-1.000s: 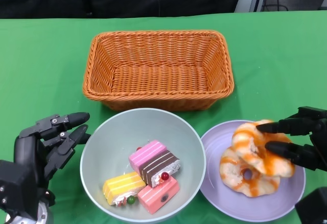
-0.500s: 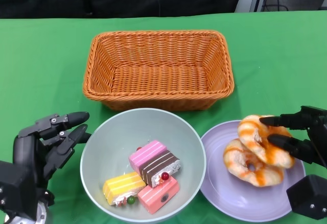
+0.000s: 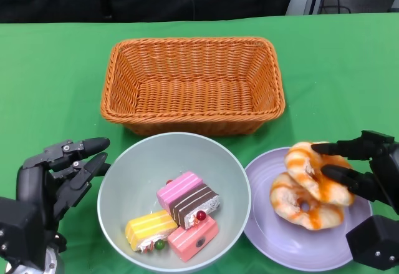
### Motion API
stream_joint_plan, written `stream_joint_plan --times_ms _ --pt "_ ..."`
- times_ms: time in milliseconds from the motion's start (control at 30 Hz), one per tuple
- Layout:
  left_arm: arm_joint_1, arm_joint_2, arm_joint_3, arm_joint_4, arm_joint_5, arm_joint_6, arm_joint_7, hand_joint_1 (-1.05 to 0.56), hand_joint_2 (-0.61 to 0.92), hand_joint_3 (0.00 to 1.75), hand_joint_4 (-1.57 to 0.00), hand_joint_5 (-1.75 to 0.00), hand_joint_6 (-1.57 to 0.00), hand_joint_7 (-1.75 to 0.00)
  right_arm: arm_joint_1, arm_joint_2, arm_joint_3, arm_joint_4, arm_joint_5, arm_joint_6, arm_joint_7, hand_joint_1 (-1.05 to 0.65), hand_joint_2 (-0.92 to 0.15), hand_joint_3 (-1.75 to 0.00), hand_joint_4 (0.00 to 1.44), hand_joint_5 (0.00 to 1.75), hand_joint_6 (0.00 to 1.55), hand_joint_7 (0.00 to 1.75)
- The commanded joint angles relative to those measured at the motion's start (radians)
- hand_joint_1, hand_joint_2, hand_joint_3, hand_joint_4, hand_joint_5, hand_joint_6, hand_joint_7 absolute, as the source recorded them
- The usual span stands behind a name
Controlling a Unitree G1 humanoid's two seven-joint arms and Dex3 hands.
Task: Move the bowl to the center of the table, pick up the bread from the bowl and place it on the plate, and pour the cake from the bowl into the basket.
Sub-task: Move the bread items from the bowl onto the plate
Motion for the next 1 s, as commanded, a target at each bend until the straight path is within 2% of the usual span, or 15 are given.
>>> stream_joint_plan --times_ms 33,133,267,367,600,1000 --pt "-0.001 0.025 -0.001 0.006 0.006 -0.004 -0.002 -0.36 0.92 0.08 -1.03 -0.71 -1.22 -0.15 0.008 -0.02 0.017 0.007 -0.003 -0.006 0.018 -0.33 -0.83 0.0 0.71 0.77 1.01 0.0" --pt "-0.008 0.025 0.0 0.015 0.0 -0.001 -0.01 -0.36 0.92 0.08 -1.04 -0.72 -1.22 -0.15 0.009 -0.027 0.021 -0.003 -0.004 -0.006 0.013 -0.35 -0.83 0.0 0.66 0.71 0.96 0.0" --pt "-0.017 0.025 -0.002 0.027 0.004 -0.003 -0.008 -0.36 0.92 0.07 -1.04 -0.72 -1.23 -0.15 0.022 -0.038 0.015 -0.045 0.008 -0.002 0.039 -0.48 -0.83 0.0 0.56 0.59 0.79 0.0" --pt "-0.023 0.025 -0.002 0.034 -0.004 -0.005 -0.021 -0.35 0.92 0.07 -1.03 -0.73 -1.23 -0.15 0.038 -0.045 0.007 -0.092 0.018 -0.003 0.064 -0.61 -0.84 0.0 0.54 0.41 0.66 0.0" --pt "-0.034 0.028 -0.004 0.052 0.02 -0.005 0.009 -0.36 0.92 0.06 -1.03 -0.73 -1.23 -0.14 0.072 -0.051 -0.011 -0.178 0.035 0.012 0.125 -0.73 -0.91 -0.01 0.51 0.24 0.64 0.0" --pt "-0.035 0.023 0.003 0.056 0.009 -0.013 -0.007 -0.34 0.92 0.07 -1.04 -0.73 -1.24 -0.13 0.096 -0.035 -0.039 -0.23 0.066 0.0 0.164 -0.75 -0.92 -0.05 0.53 0.21 0.64 0.0"
